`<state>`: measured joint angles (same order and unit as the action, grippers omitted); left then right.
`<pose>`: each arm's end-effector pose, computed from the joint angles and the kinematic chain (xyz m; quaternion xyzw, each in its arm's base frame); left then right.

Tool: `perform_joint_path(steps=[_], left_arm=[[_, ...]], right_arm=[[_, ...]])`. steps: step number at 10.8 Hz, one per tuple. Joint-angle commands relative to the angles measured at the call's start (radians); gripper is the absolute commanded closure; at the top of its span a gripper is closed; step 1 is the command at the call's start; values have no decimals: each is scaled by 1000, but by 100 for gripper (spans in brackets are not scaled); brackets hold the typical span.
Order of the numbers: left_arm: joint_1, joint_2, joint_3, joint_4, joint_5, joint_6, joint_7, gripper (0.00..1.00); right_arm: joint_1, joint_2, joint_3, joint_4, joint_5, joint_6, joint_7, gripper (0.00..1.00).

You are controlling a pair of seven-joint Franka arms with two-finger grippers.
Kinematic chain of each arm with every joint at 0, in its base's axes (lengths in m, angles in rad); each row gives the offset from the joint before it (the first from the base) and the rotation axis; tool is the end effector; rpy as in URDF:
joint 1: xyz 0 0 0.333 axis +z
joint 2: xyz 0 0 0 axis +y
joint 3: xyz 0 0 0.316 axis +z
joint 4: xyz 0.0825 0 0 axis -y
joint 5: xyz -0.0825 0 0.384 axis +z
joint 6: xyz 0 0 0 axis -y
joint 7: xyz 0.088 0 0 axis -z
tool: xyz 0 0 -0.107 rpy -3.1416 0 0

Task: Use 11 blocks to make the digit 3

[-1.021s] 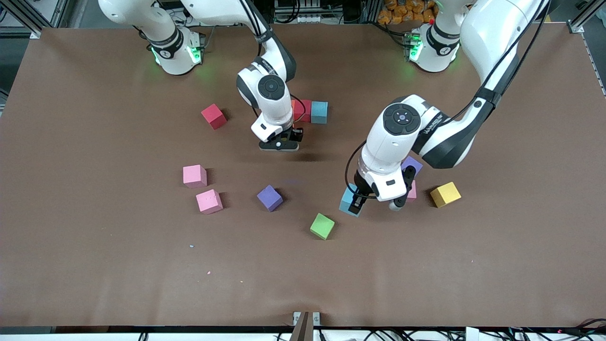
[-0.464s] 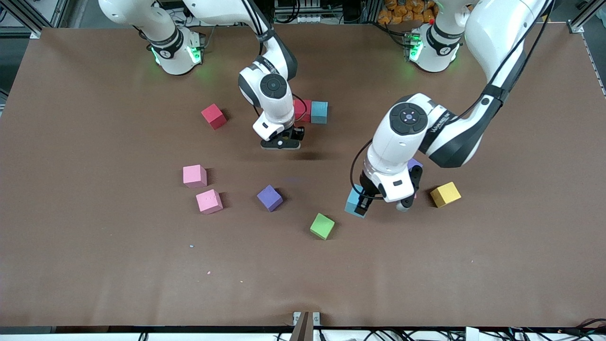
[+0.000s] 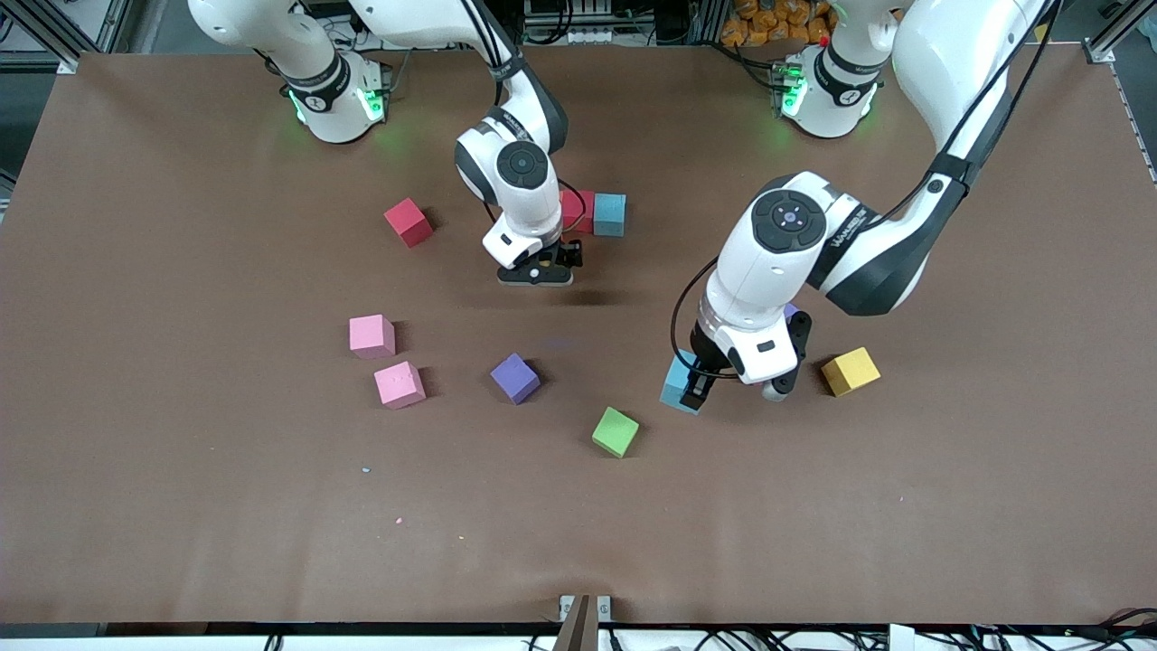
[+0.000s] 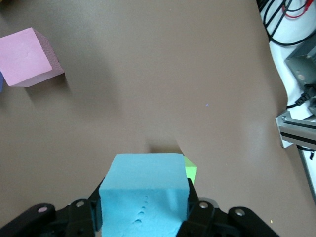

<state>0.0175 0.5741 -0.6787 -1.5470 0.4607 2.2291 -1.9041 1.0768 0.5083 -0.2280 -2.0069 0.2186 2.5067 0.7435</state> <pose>0.6139 -0.3554 0.3964 0.8390 0.5292 0.0630 0.1094 0.3998 0.4560 0.2060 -0.9997 0.0210 0.0030 0.0113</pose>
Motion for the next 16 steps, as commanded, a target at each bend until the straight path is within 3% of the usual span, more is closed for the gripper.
perform_joint_path(steps=[1,5,8,10,14,16], left_arm=[[9,-42,-4,-12,-30,-23,2,100],[10,-42,-7,-10,-31,-25,-6,100],[-2,-40,-7,-19,-33,-28,-19,100],[-10,-36,-7,-18,-33,-40,-41,100],[-19,-30,-7,-21,-33,-48,-44,100],[-19,-28,-7,-21,-30,-48,-43,100]], right_arm=[[0,-59,-13,7,10,-12,8,0],[-72,-143,-75,10,-5,-121,-122,0],[-120,-195,-265,2,-5,-303,-374,0],[-124,-205,-393,-24,-5,-336,-563,0],[-228,-176,-410,-127,5,-180,-871,0],[-221,-159,-401,-171,21,-109,-886,0]])
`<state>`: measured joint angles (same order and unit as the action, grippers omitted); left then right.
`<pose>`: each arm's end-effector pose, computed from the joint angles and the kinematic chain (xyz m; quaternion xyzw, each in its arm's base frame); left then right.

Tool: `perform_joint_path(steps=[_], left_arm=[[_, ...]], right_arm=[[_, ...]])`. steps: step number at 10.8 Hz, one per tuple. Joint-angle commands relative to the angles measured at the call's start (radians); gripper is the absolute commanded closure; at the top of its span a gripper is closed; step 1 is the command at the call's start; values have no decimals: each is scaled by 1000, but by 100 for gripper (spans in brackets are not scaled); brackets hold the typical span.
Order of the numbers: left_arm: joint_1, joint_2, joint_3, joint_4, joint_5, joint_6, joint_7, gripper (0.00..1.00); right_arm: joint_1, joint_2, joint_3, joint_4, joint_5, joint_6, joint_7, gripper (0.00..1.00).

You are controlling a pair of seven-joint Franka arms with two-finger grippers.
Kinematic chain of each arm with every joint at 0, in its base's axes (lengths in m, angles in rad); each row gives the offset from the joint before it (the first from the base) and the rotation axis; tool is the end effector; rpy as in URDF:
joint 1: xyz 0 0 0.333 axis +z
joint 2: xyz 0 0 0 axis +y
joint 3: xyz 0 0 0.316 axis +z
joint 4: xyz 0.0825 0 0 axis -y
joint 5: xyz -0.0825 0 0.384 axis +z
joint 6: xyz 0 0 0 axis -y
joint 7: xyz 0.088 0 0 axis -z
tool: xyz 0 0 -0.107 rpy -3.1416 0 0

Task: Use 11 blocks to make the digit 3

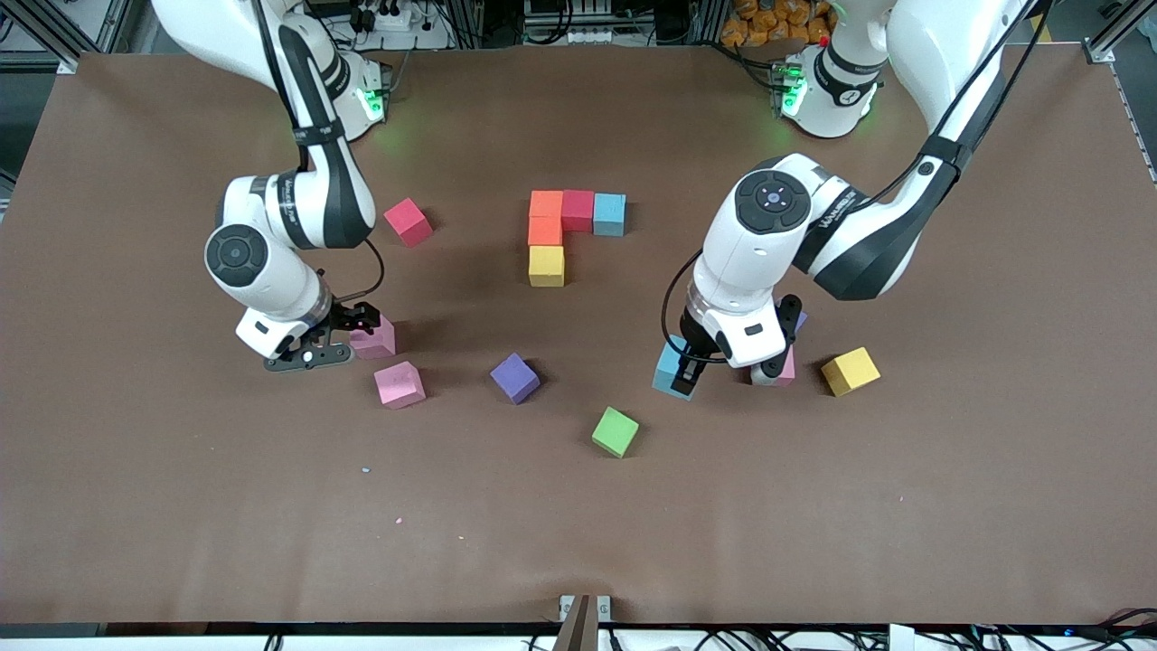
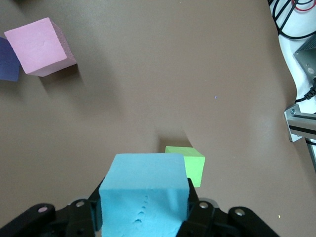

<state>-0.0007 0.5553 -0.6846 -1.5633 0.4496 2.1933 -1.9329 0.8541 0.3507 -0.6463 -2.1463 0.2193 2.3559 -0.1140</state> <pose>0.5982 -0.3678 0.3975 0.8391 0.5329 0.0556 0.0942 0.5479 0.1208 0.2640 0.9949 0.0919 -0.0266 0.0310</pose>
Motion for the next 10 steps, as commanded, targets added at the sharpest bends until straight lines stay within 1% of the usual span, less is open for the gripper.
perform_joint_path(steps=[1,2,3,5,8,10], left_arm=[[-1,-6,-1,-4,-19,-12,-14,100],[-1,-3,-1,-4,-20,-12,-15,100],[-2,-2,0,-9,-19,-12,-15,100],[-7,-2,0,-12,-20,-23,-15,100],[-8,3,0,-12,-17,-26,-15,100],[-8,5,0,-12,-16,-26,-15,100]], right_arm=[[3,5,30,-33,43,43,-29,0],[6,19,48,-33,95,46,-29,0],[10,43,57,-33,125,75,-30,0],[10,77,60,-41,126,118,-51,0],[3,90,60,-44,126,137,-88,0],[8,111,62,-76,129,215,-87,0]])
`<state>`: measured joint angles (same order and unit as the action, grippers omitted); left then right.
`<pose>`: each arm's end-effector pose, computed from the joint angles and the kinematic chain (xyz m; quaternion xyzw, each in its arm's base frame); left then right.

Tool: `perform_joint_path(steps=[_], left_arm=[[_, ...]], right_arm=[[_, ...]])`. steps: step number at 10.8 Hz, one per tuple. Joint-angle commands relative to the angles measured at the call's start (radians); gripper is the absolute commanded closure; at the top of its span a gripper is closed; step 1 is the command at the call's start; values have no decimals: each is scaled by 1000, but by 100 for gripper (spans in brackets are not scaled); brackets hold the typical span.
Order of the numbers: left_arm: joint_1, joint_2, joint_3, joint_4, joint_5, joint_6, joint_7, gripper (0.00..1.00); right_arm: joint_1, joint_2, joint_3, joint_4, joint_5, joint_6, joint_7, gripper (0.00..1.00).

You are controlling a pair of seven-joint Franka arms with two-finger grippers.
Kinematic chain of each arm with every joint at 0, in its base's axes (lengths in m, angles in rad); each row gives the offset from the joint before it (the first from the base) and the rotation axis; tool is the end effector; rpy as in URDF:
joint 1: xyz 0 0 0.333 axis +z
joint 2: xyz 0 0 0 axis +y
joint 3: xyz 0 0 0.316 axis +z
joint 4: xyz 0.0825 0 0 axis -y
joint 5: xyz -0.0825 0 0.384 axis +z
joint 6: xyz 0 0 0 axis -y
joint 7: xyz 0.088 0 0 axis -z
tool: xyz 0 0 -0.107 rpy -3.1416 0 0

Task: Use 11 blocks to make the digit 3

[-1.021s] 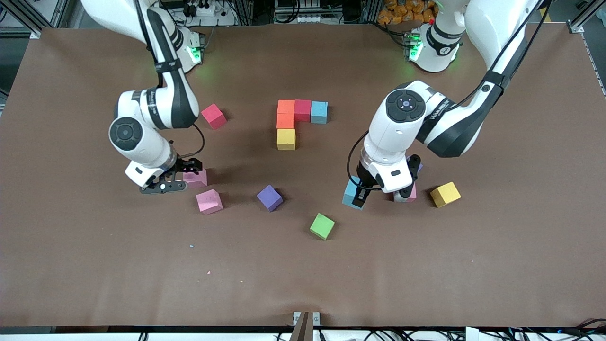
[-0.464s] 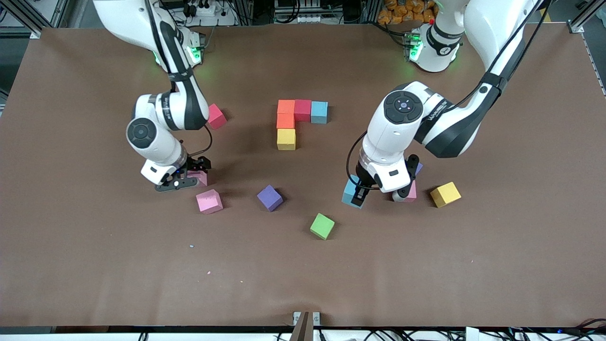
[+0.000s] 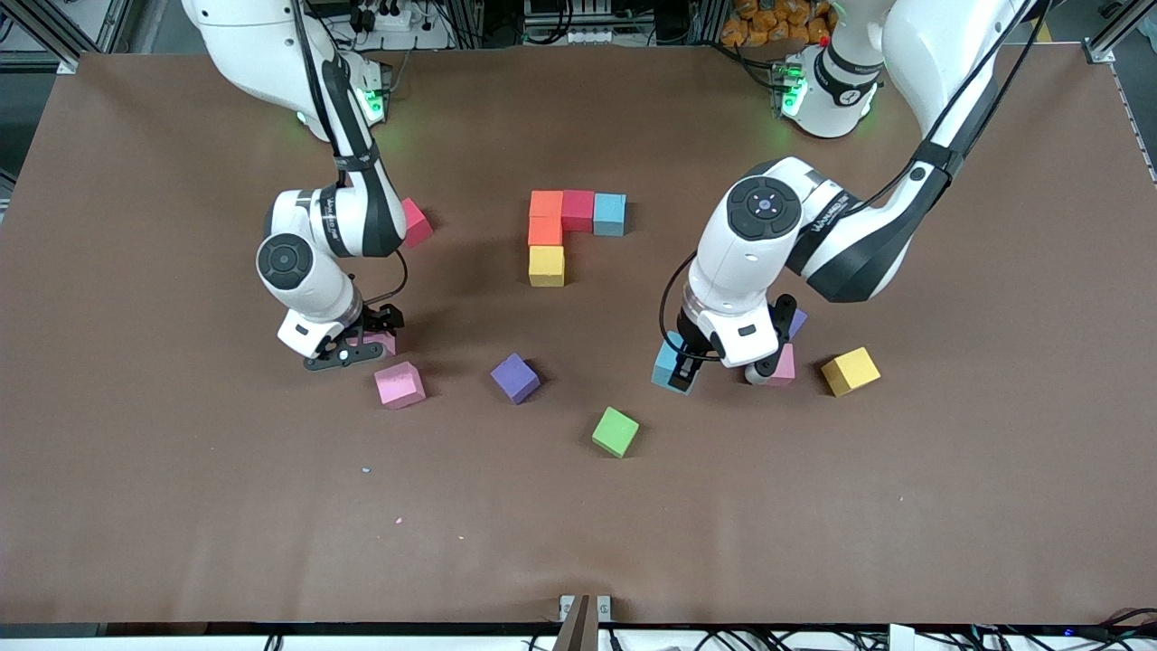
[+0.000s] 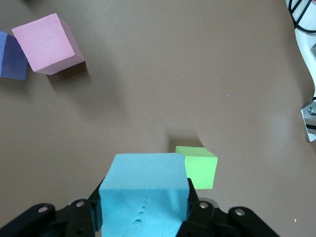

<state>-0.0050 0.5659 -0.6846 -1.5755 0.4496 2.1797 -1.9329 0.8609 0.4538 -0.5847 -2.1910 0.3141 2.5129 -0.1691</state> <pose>0.5935 -0.3699 0.3841 0.8426 0.5306 0.0472 0.0797 0.5333 0.1431 0.2062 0.9929 0.1136 -0.0132 0.0343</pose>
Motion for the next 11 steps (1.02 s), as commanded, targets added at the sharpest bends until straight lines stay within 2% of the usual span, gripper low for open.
perform_joint_path(steps=[1,2,3,4,8,11], left_arm=[[-4,-6,0,-1,-14,-12,-15,100],[-6,-5,0,-1,-12,-12,-17,100],[-6,-4,0,-1,-11,-12,-17,100],[-6,-3,0,-1,-11,-12,-17,100],[-7,2,0,-1,-8,-18,-15,100],[-7,11,0,-1,-12,-21,-32,100]], right_arm=[[0,11,2,-39,34,76,-32,6],[1,11,3,-39,34,75,-32,39],[9,3,8,-35,34,58,-30,61],[24,-1,8,-23,34,37,-21,70],[108,-7,11,80,36,-92,193,69],[156,2,63,175,37,-135,385,69]])
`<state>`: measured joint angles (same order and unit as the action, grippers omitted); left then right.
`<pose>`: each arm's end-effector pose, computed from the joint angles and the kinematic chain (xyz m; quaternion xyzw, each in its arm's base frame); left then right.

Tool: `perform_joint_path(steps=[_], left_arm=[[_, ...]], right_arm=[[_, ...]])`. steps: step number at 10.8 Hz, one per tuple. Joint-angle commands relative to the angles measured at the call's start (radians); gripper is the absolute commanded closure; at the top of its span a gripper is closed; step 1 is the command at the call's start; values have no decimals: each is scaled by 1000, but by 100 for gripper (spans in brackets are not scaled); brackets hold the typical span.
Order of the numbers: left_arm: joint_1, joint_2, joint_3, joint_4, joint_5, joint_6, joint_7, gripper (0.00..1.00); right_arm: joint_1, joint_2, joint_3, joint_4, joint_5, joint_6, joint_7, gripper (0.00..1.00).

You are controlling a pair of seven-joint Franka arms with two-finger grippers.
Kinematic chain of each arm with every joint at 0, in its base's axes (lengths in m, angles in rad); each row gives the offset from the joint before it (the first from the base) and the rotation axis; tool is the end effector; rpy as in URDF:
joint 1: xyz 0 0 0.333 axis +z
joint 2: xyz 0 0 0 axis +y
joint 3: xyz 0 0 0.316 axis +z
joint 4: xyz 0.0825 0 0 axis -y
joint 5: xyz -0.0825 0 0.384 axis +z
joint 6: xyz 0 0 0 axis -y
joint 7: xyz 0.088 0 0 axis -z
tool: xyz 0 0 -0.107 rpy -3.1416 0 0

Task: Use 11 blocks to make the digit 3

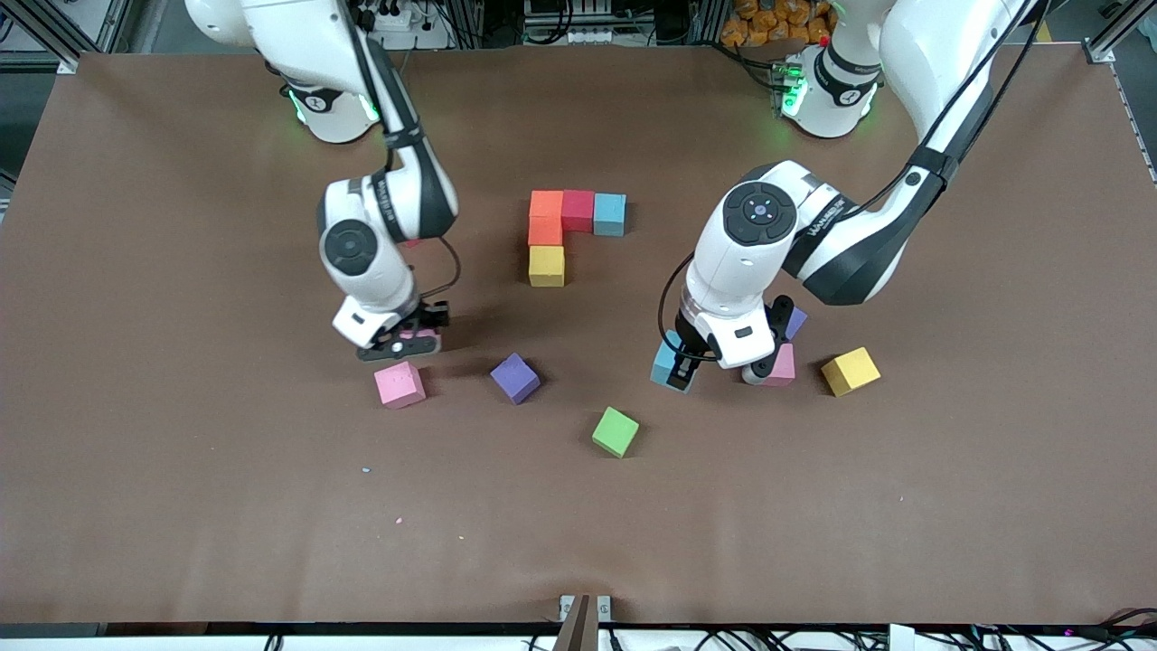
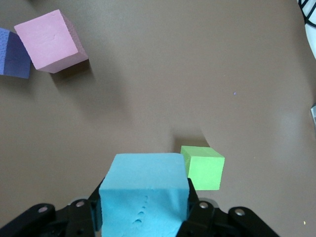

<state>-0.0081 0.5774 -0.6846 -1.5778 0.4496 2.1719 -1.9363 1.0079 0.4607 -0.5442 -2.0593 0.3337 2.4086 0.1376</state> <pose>0.5919 -0.3712 0.3754 0.8433 0.5311 0.0409 0.0719 0.5228 0.2694 0.2361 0.9982 0.0580 -0.0081 0.0102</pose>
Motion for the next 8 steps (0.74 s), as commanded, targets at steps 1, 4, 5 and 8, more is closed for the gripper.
perform_joint_path(steps=[1,4,5,8], left_arm=[[-6,13,0,5,-15,-14,-65,100],[-19,36,2,4,-19,-20,-144,100],[-26,45,2,1,-15,-20,-179,100],[-55,56,3,-13,-12,-20,-283,100]], right_arm=[[8,3,48,63,18,-35,115,69],[8,71,114,146,18,-35,247,67],[8,104,134,187,18,-35,299,67],[8,141,200,231,24,-31,358,65]])
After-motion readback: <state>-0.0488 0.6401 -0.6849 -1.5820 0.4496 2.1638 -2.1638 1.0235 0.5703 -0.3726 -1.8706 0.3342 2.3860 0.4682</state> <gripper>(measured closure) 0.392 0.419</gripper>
